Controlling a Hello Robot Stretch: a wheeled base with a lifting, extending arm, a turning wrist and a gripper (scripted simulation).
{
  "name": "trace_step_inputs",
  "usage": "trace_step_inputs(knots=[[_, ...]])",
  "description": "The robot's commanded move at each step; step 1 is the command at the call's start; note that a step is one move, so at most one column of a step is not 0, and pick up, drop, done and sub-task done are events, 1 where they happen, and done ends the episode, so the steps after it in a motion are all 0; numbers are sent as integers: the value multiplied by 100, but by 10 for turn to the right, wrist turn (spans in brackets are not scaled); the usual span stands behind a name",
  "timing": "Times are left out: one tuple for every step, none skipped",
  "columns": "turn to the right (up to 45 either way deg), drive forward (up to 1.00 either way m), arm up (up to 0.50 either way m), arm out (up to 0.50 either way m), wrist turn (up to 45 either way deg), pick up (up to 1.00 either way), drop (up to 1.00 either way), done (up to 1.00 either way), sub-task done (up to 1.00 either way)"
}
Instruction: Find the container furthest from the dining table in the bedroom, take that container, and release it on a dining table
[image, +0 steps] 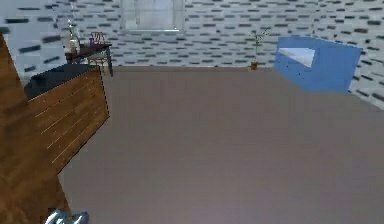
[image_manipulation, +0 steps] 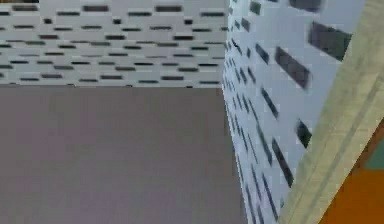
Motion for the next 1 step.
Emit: trace_step_inputs(knots=[[-120,0,0,0,0,0,0,0,0]])
